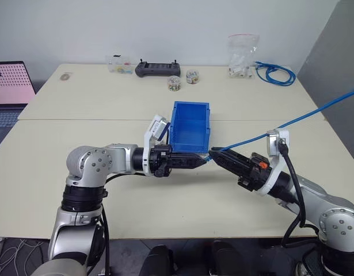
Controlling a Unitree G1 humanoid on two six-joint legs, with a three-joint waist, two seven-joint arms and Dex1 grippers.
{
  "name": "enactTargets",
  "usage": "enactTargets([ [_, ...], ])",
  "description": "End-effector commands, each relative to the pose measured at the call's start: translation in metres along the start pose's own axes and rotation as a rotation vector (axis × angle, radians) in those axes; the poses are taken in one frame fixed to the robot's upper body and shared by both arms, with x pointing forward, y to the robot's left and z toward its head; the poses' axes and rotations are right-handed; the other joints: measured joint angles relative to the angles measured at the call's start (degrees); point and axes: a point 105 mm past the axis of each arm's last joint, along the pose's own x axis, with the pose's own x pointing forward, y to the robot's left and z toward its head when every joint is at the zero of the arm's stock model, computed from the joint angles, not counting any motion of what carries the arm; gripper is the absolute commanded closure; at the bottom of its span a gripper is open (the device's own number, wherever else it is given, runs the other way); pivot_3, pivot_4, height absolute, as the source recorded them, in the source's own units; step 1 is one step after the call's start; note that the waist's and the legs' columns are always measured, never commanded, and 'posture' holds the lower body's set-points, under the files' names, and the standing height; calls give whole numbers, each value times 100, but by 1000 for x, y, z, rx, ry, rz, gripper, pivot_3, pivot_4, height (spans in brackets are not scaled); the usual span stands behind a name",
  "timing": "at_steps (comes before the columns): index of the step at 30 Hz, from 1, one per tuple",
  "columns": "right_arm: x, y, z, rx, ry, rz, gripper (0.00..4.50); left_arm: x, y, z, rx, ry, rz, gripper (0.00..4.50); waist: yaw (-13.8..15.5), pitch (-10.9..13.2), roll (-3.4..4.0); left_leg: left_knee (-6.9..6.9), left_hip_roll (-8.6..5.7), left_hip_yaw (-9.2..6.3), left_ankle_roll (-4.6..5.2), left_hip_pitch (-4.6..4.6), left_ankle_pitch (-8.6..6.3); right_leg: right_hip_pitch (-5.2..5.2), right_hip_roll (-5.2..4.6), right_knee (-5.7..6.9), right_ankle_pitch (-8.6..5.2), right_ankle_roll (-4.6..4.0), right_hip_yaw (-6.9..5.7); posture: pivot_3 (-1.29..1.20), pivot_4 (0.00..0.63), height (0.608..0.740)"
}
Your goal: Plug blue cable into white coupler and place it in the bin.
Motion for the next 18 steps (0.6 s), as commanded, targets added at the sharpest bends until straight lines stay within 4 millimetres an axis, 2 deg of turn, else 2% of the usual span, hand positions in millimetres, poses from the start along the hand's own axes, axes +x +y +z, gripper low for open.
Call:
enactTargets([
  [1,1,14,5,-11,-11,72,4190,0,-4,3,41,-6,-5,4251,-1,0,0,0,0,0,0,0,0,0,0,0,0,0,0,0,150,740],
  [3,1,16,5,-11,-6,80,4486,0,-3,4,43,-16,-6,4251,-1,0,0,-1,0,-1,0,0,0,-1,0,0,0,0,0,0,150,740],
  [12,2,18,3,-2,-7,92,4491,1,-2,1,59,-22,-8,4251,-2,0,0,-1,0,0,0,-1,0,-1,0,-1,0,0,0,0,150,740],
  [13,2,18,3,-5,-5,90,4491,1,-1,0,69,-21,-2,3548,-3,0,0,-1,0,0,0,-1,0,-2,0,-1,0,0,0,0,150,740],
  [18,0,15,2,-15,12,80,4495,-1,-2,-5,118,3,11,2571,-1,0,0,-2,0,1,0,-3,0,-4,0,-2,0,0,2,0,150,740],
])
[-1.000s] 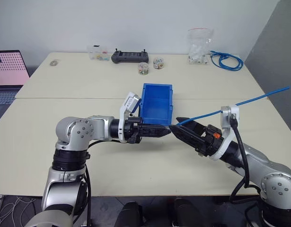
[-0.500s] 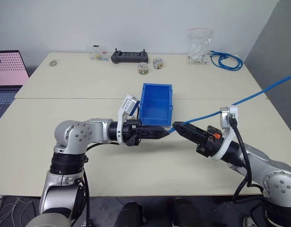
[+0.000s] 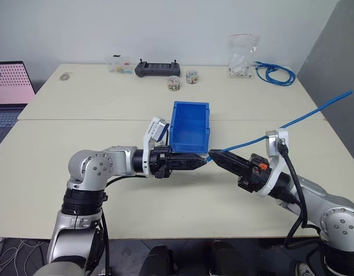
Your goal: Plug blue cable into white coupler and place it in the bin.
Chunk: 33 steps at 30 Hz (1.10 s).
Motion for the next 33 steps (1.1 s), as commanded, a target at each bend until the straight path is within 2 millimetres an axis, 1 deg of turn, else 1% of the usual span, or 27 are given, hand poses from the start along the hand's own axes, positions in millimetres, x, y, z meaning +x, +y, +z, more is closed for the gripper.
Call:
enactTargets([
  [1,-1,10,6,-31,-9,49,4495,-1,-7,-1,95,33,9,2410,1,0,0,0,0,-1,0,-1,0,0,0,-1,0,0,-1,0,150,740],
  [6,-6,1,8,-56,8,26,4495,-8,-5,-13,198,92,85,1440,4,1,1,-4,1,2,0,-3,0,-6,0,-1,0,0,2,0,150,740],
  [7,-6,-1,8,-60,9,20,4496,-11,-2,-15,213,97,112,1118,4,1,1,-3,1,1,0,-4,0,-7,0,-1,0,0,1,0,150,740],
  [11,-5,-9,8,-100,24,-6,4497,-25,5,-22,276,79,260,377,0,1,1,-4,1,4,1,-5,0,-9,0,-2,0,0,5,0,150,740],
  [12,-5,-9,8,-101,21,-7,4497,-26,5,-23,284,73,277,109,3,1,2,-5,2,4,1,-6,0,-10,0,-2,0,0,5,0,150,740],
  [13,-4,-10,4,-107,32,-9,4497,-32,9,-24,337,70,345,0,11,2,2,-5,2,3,1,-8,0,-12,0,-2,0,0,4,0,150,740],
  [15,-5,-12,-6,-140,83,-27,4498,-44,16,-24,445,62,493,0,10,2,2,-5,3,3,1,-11,0,-15,0,-3,0,0,4,0,150,740],
  [17,-6,-13,-11,-159,105,-35,4498,-53,20,-25,517,61,595,0,10,3,4,-9,4,7,0,-10,-1,-16,-1,-5,0,0,8,0,150,740],
  [19,-5,-14,-11,-155,89,-39,4498,-61,22,-32,537,72,655,0,32,3,4,-9,4,4,0,-12,-1,-18,-1,-6,0,-1,6,0,150,740],
  [21,-4,-15,-11,-153,84,-41,4498,-75,30,-40,544,100,750,0,44,3,4,-8,4,5,0,-12,-1,-17,-2,-6,0,0,6,0,150,740],
  [23,-4,-16,-11,-152,88,-42,4498,-98,47,-45,544,128,905,0,49,4,6,-8,3,6,1,-11,-1,-16,-3,-8,0,0,6,0,150,740],
  [24,-4,-17,-12,-153,93,-43,4498,-110,56,-44,551,132,989,0,59,4,6,-8,3,6,1,-11,-1,-16,-3,-8,0,0,5,0,150,740],
  [26,-5,-19,-12,-159,104,-46,4498,-128,71,-41,562,142,1106,0,75,4,6,-8,3,3,1,-11,-1,-17,-2,-8,0,0,2,0,150,740],
  [27,-4,-20,-12,-162,107,-48,4498,-134,76,-40,568,150,1138,0,82,4,6,-8,4,3,1,-11,-1,-16,-2,-9,0,0,1,0,150,740],
  [29,-3,-21,-12,-168,111,-48,4498,-139,88,-38,587,188,1153,0,103,5,4,-8,3,4,2,-12,-1,-17,-2,-9,0,0,0,0,150,740],
  [33,1,-20,-13,-179,125,-42,4499,-140,110,-28,609,225,1140,0,137,5,4,-9,1,5,2,-16,-1,-17,-2,-13,0,0,-1,0,150,740],
])
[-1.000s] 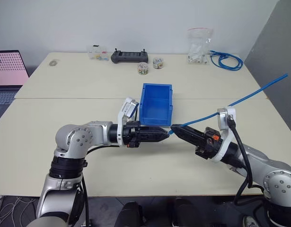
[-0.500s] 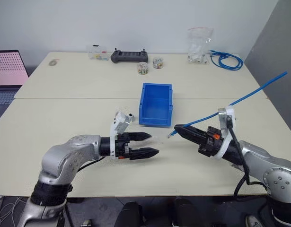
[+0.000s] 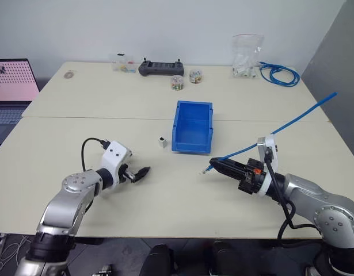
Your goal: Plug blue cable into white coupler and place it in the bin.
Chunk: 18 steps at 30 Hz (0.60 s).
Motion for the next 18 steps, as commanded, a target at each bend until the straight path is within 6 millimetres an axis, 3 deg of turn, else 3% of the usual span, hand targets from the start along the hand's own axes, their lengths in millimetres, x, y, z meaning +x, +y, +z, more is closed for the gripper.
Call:
enactTargets([
  [1,3,7,4,-33,-4,31,4499,20,8,8,62,-10,-29,0,11,0,0,0,0,0,0,-2,0,-1,0,-1,0,0,-1,0,150,740],
  [6,3,8,3,-44,4,25,4499,40,6,13,51,-12,-115,0,26,0,0,2,-2,1,0,-4,0,0,-3,-1,3,-4,-1,0,150,740],
  [12,3,9,1,-49,7,15,4500,70,-5,34,12,-24,-181,0,47,-1,-2,9,-7,-5,1,-6,0,3,-3,2,2,0,-8,0,150,740],
  [18,3,10,-1,-53,11,12,4500,81,-14,48,41,-33,-214,0,15,0,-2,8,-6,-4,1,-6,0,1,-3,6,3,-1,-7,0,150,740],
])
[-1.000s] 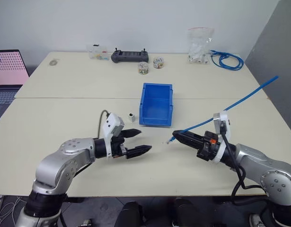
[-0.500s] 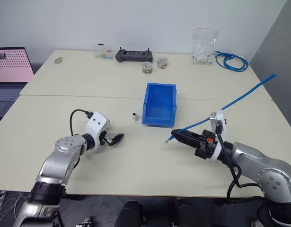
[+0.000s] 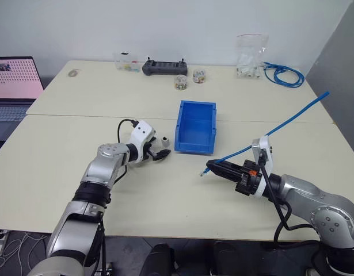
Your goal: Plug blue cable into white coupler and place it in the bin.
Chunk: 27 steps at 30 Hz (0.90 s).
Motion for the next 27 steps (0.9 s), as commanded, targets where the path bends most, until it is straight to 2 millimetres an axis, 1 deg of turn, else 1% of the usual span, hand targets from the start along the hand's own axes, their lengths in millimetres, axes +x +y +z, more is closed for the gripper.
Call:
enactTargets([
  [1,0,7,5,-37,-18,14,4500,5,-3,8,32,0,-17,0,-4,0,0,0,0,0,0,0,0,0,0,2,0,0,0,0,150,740],
  [10,1,8,4,-40,-19,12,4500,5,1,3,35,27,7,0,-6,0,0,1,1,0,0,2,0,-1,0,5,-1,1,1,0,150,740],
  [12,1,8,4,-41,-20,11,4500,6,1,0,18,35,11,371,-6,0,0,1,1,0,0,3,0,-1,0,6,0,0,1,0,150,740],
  [13,1,7,4,-42,-21,10,4500,6,0,-3,15,43,6,480,-6,0,0,1,0,0,0,3,0,0,0,7,0,1,1,0,150,740],
  [16,2,7,4,-44,-20,9,4500,7,-1,-8,-1,57,-1,1141,-7,0,-1,2,1,0,0,6,0,0,0,9,0,1,2,0,150,740],
  [20,2,7,3,-46,-18,7,4500,9,0,-10,-33,52,7,2077,-8,-1,-1,2,1,0,0,10,0,3,1,11,-1,1,1,0,150,740],
  [22,1,6,3,-47,-15,3,4500,10,0,-11,-35,55,5,2401,-8,-1,-2,2,1,1,0,11,0,3,1,11,-1,1,2,0,150,740],
  [23,0,6,2,-48,-14,-1,4500,10,0,-12,-35,58,6,2691,-8,-1,-2,2,1,1,0,11,0,3,1,11,-1,1,1,0,150,740],
  [24,0,6,2,-49,-13,-4,4500,10,1,-13,-34,60,6,2806,-8,-1,-2,2,1,1,0,11,0,3,1,11,-1,1,2,0,150,740],
  [27,-1,4,2,-62,-11,-19,4500,8,0,-15,-70,56,-3,3347,-8,-1,-2,2,1,1,0,11,0,3,1,11,-1,1,2,0,150,740],
])
